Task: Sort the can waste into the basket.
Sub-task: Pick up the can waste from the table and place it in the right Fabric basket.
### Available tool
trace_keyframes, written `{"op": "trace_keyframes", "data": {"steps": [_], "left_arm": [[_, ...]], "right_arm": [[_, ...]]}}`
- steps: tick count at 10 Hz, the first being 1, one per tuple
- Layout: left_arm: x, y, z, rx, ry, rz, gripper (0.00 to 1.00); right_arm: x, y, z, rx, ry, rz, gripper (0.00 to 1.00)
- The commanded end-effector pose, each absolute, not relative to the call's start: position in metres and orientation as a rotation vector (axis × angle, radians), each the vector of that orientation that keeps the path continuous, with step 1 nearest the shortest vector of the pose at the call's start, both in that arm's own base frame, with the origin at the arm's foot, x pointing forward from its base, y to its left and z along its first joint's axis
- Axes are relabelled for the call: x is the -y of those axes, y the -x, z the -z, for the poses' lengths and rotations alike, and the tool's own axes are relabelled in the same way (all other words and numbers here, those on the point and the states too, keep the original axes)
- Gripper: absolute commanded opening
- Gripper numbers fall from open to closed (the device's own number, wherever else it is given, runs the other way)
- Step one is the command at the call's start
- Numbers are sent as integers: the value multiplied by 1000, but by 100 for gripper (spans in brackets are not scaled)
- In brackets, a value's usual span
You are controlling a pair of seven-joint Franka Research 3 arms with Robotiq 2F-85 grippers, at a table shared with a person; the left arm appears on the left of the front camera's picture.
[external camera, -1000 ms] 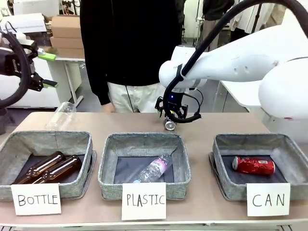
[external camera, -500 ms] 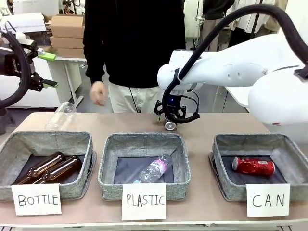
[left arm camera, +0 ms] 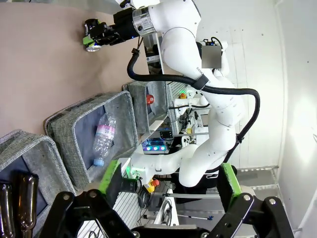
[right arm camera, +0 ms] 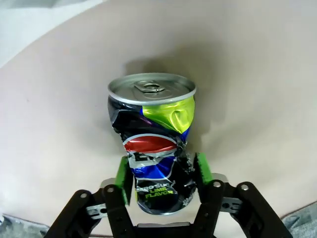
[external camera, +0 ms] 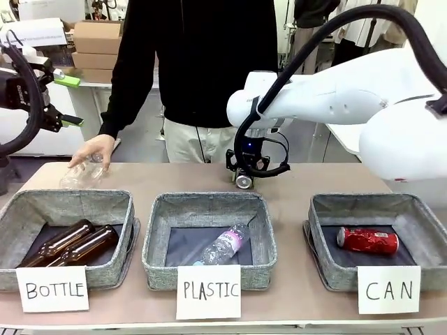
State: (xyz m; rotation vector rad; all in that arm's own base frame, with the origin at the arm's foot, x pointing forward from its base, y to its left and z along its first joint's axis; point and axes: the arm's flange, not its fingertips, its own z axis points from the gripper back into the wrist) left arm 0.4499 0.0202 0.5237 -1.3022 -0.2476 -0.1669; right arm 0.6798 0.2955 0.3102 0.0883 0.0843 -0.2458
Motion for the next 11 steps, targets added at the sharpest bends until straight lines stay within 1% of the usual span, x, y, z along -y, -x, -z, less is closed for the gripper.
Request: {"op": "trace_keyframes", "data": {"steps": [1, 4, 7, 8, 9, 10, 11], "left_arm": [[-20, -449, -527, 257, 1300, 165, 100], [-20, -449, -527, 257, 1300, 165, 100], [-20, -449, -527, 257, 1300, 165, 100], [-20, -449, -527, 257, 1300, 165, 100], [-20, -449, -527, 257, 1300, 165, 100], [-20, -449, -527, 257, 1300, 165, 100], [-20, -449, -527, 257, 1300, 165, 100]], "right_arm": [[-295, -689, -312, -102, -73, 225, 0], [-295, -691, -309, -136, -69, 232, 0], [-293, -690, -309, -131, -71, 236, 0], [-288, -685, -320, -118, -76, 221, 0], [-266, -662, -362, -66, -111, 183, 0], [-236, -628, -409, -68, -128, 95, 0], [-203, -591, -445, -77, -94, 53, 0]]}}
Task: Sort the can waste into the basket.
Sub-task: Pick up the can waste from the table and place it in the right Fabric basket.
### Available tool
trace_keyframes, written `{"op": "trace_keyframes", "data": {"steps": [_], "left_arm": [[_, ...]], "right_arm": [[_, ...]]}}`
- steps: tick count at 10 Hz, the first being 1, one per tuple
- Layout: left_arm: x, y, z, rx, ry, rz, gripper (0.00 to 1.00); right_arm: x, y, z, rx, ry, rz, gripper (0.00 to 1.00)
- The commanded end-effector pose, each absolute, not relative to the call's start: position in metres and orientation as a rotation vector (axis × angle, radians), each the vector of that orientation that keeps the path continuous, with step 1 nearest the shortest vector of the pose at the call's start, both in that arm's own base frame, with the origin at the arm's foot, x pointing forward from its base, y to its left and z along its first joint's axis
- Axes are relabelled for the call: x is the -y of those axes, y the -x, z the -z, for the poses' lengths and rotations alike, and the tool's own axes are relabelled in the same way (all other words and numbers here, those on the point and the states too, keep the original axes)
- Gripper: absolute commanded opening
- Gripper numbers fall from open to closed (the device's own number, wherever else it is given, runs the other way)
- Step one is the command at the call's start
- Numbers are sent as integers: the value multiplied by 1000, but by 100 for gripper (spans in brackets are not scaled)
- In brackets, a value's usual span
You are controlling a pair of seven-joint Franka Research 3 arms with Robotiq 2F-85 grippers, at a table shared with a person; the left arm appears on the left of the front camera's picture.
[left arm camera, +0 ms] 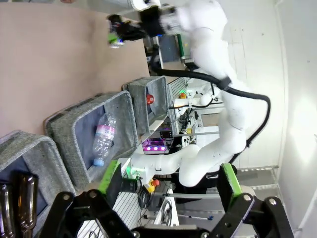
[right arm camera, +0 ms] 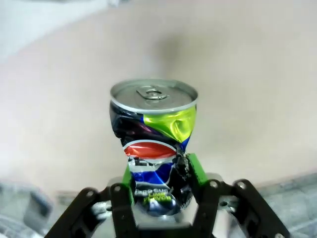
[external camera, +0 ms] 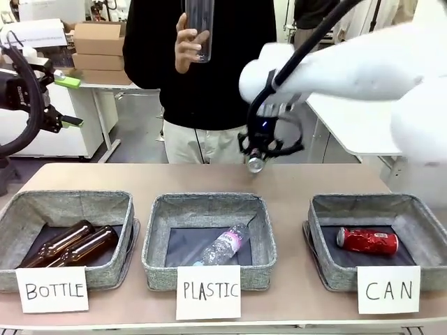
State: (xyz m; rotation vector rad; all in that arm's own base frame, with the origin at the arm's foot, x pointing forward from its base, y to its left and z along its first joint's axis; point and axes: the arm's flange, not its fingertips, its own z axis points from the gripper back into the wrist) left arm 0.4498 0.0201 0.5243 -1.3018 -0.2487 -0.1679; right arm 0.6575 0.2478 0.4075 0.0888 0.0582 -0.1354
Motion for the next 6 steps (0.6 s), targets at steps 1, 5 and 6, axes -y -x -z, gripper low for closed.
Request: {"op": "trace_keyframes", "data": {"steps": [1, 5, 6], "left_arm": [[-20, -449, -527, 257, 1300, 165, 100], [-20, -449, -527, 257, 1300, 165, 100], [-20, -449, -527, 257, 1300, 165, 100]], "right_arm": [[-173, -555, -467, -95, -62, 16, 0], [-103, -420, -485, -200, -177, -238, 0], [-93, -384, -482, -174, -240, -332, 0]]}}
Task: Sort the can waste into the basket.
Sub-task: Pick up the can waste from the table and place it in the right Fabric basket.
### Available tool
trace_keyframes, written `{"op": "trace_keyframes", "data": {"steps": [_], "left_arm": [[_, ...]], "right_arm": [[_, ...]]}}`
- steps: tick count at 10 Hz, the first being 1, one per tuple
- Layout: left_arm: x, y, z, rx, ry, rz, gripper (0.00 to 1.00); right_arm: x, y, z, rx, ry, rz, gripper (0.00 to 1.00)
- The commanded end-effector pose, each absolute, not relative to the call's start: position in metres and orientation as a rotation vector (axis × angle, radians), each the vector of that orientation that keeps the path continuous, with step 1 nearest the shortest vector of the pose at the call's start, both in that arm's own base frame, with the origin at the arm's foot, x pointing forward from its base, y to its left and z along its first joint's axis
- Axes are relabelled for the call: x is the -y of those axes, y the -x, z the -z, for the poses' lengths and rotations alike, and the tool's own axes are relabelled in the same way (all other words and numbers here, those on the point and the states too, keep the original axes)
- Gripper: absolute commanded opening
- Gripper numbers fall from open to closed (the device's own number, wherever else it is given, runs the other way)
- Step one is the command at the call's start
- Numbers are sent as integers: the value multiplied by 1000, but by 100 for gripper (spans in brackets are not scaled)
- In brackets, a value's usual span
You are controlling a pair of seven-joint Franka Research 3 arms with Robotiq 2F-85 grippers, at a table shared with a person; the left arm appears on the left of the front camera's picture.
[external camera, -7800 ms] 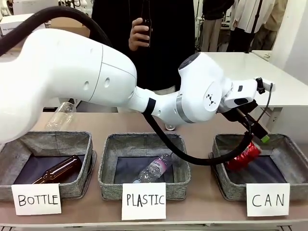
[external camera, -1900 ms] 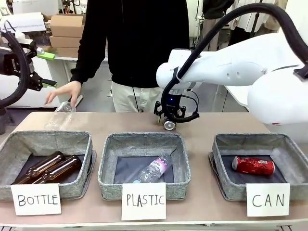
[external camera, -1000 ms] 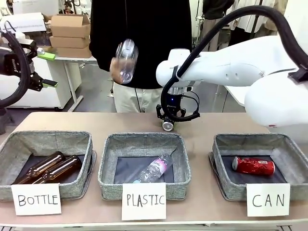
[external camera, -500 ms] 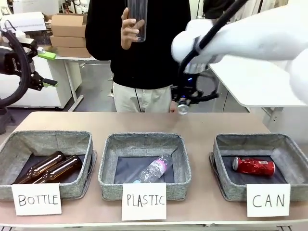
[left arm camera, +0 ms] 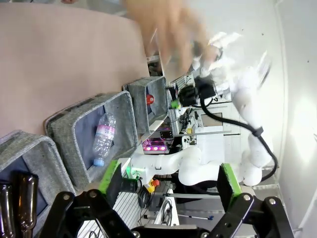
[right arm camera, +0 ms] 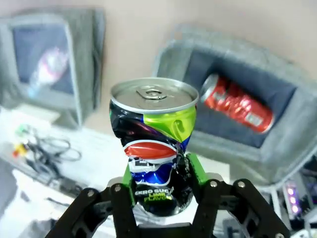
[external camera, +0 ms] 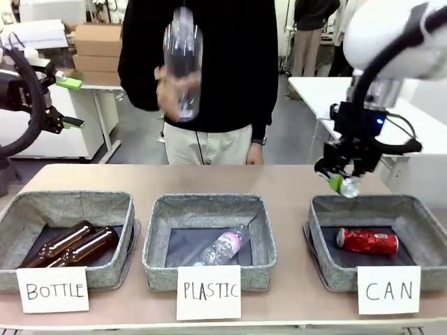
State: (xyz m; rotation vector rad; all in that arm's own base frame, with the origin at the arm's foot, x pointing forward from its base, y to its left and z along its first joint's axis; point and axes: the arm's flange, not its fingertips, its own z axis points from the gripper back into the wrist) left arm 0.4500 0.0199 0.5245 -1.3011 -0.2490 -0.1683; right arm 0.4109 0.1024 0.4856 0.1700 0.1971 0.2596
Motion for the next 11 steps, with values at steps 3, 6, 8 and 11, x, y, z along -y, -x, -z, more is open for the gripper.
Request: {"op": "trace_keyframes", "data": {"steps": [3, 6, 8, 11], "left_arm": [[-20, -449, -527, 257, 1300, 165, 100], [-20, -449, -527, 257, 1300, 165, 100], [-20, -449, -527, 257, 1300, 165, 100], [-20, -449, -527, 257, 1300, 165, 100]], "right_arm": [[-85, -341, -461, -185, -346, -332, 0], [-81, -335, -457, -184, -327, -290, 0], [-80, -336, -455, -167, -299, -261, 0], [-74, -340, -451, -131, -270, -111, 100]]}}
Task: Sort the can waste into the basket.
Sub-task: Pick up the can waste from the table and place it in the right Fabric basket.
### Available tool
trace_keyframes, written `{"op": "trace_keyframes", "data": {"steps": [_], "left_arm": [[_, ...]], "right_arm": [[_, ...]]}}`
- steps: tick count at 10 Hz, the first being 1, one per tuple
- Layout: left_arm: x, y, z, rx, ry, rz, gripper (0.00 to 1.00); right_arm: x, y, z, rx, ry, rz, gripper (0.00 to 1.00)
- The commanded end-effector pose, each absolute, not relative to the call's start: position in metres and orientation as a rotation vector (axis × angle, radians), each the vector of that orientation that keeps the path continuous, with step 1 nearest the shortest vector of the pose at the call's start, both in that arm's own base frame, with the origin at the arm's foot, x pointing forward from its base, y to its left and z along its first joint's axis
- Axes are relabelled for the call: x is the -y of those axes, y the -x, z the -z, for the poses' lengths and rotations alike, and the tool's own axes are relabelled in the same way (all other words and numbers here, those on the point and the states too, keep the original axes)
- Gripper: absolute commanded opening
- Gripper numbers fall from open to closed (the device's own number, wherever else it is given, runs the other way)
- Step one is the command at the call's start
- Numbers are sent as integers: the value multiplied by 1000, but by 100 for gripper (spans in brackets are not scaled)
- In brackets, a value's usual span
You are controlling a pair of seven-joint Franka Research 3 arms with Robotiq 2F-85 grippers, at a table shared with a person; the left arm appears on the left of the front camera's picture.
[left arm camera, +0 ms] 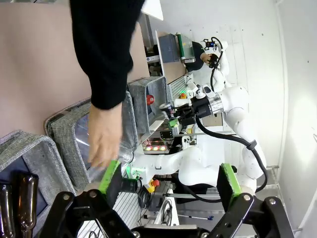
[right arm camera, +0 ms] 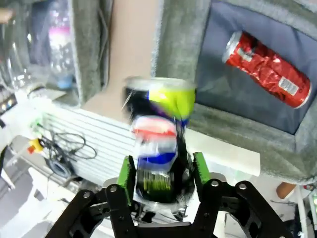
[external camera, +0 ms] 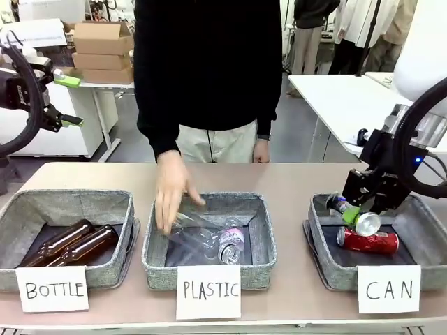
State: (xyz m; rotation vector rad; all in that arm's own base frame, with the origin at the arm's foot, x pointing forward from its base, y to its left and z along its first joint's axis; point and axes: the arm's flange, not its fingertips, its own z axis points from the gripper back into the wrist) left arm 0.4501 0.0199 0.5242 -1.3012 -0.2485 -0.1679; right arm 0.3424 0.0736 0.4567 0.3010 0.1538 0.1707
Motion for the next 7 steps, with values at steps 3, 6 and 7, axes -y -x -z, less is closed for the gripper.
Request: {"op": "trace_keyframes", "data": {"steps": [3, 6, 7], "left_arm": [[-20, -449, -527, 257, 1300, 165, 100], [-20, -449, -527, 257, 1300, 165, 100], [-20, -449, -527, 257, 1300, 165, 100]], "right_arm": [[-74, -342, -452, -86, -245, -121, 100], [-76, -346, -452, -101, -235, -147, 100], [-76, -346, -452, -104, -240, -154, 100]]}}
